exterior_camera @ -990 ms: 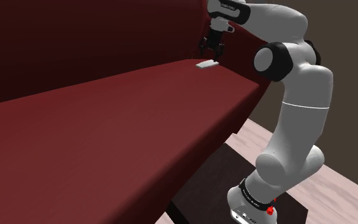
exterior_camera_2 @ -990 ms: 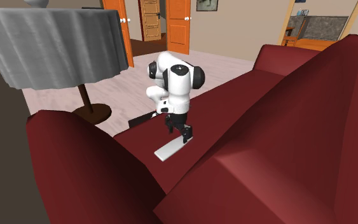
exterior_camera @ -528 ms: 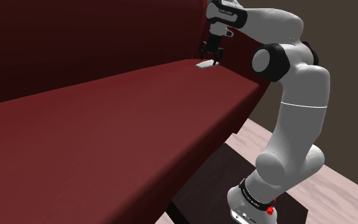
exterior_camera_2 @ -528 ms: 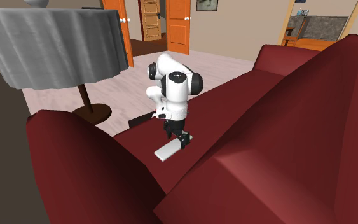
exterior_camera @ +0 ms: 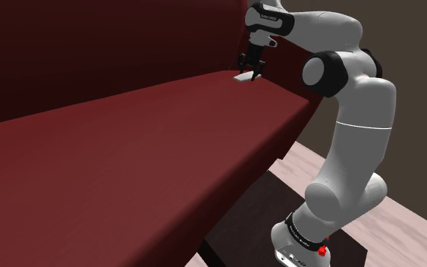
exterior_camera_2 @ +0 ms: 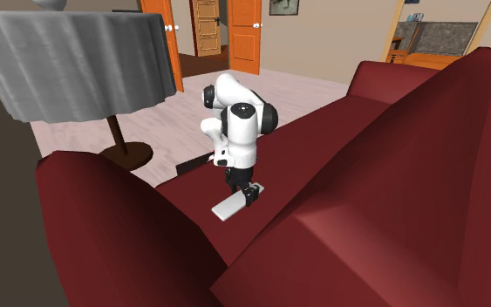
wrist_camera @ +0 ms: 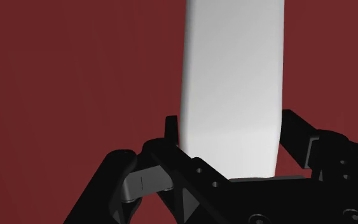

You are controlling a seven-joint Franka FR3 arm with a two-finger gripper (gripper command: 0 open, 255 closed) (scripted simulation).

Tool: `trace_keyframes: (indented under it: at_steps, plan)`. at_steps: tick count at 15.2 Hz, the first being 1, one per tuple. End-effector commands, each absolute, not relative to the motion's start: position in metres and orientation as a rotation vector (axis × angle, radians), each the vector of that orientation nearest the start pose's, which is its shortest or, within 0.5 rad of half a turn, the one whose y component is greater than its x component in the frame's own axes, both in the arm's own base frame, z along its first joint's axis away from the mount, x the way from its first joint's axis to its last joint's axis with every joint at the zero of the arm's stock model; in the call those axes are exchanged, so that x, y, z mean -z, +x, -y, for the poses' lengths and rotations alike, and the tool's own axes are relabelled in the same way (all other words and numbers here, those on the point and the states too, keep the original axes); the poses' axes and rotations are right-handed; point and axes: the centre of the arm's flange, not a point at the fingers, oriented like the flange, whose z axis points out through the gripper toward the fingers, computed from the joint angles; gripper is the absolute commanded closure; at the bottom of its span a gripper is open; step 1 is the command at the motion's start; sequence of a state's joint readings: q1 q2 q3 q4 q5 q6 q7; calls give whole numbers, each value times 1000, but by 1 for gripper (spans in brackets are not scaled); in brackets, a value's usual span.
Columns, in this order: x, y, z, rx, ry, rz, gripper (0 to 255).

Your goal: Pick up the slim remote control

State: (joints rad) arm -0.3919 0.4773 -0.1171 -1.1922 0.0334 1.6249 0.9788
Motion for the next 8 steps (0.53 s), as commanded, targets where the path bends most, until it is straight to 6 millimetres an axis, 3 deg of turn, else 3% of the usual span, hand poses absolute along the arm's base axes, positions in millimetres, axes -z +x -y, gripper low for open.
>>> trace_keyframes:
  at_steps: [1, 5, 8]
  plan:
    - [-509, 614, 317, -60, -2344, -2136, 255]
    - [-510, 614, 318, -60, -2344, -2136, 255]
    - [-526, 614, 318, -60, -2344, -2136, 255]
